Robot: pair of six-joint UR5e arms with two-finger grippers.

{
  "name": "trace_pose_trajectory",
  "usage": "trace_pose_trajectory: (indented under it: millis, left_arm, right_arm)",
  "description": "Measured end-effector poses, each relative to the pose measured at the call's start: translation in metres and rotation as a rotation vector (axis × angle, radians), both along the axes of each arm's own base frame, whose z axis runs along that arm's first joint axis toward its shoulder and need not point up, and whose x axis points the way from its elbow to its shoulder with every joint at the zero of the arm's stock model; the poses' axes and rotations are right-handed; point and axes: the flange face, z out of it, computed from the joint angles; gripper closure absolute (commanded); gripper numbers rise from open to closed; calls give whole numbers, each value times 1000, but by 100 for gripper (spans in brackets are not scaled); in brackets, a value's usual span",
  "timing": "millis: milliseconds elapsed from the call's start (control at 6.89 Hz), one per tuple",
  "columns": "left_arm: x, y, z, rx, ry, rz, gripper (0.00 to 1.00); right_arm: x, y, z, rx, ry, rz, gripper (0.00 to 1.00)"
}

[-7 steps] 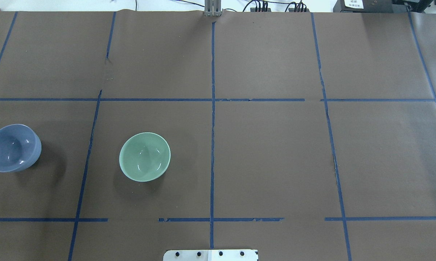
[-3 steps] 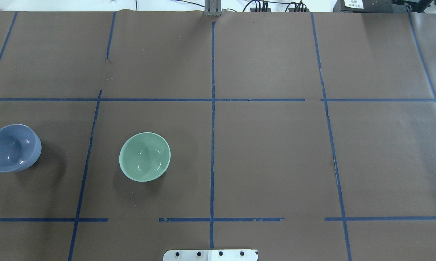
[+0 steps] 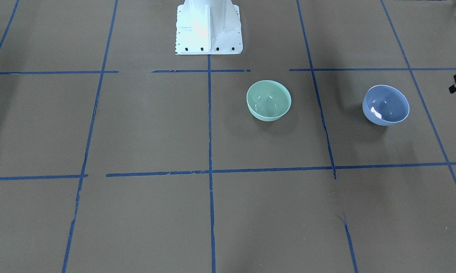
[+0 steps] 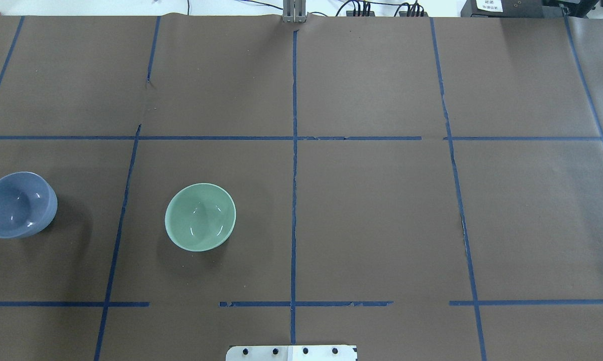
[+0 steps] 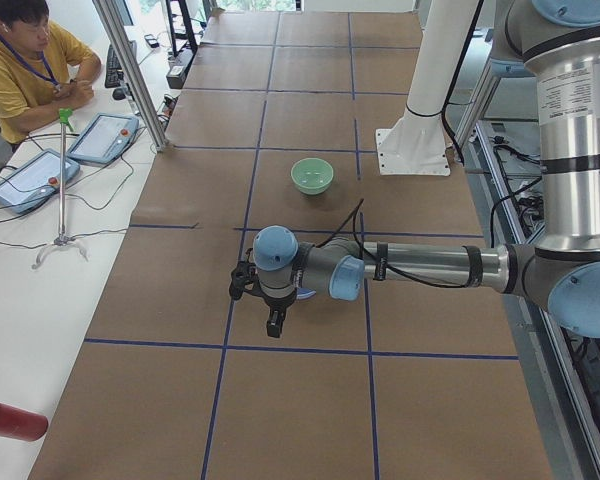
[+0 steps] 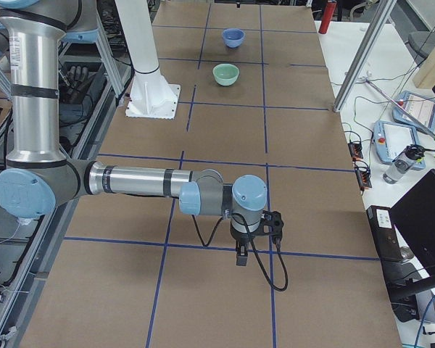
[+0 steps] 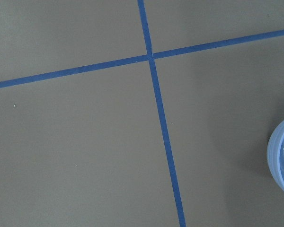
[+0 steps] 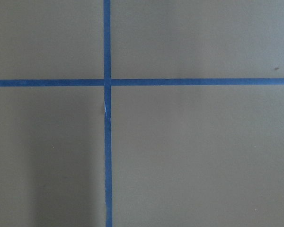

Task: Stack blue bowl on green bowl
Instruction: 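Move the left gripper toward the light blue bowl, then grasp the rim of the light blue bowl with the left gripper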

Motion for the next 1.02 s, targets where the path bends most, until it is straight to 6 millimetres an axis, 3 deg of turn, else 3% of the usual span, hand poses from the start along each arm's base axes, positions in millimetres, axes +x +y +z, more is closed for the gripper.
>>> trace_pose_trajectory:
  millis: [435, 581, 726, 871, 1016]
  left_arm:
    - [77, 11, 2, -21, 51, -105, 1]
    - [98, 15, 1, -35, 50, -120, 16]
    - [115, 19, 2, -45, 38, -128, 78]
    - [124, 21, 2, -45, 27, -130, 100]
    - [127, 22, 2, -43, 23, -128, 100]
  right_arm:
    - [0, 0, 0, 0, -1, 0, 0]
    - [0, 0, 0, 0, 0, 0, 0]
    - [0, 0, 0, 0, 0, 0, 0]
    - [0, 0, 0, 0, 1, 0, 0]
    - [0, 0, 0, 0, 1, 0, 0]
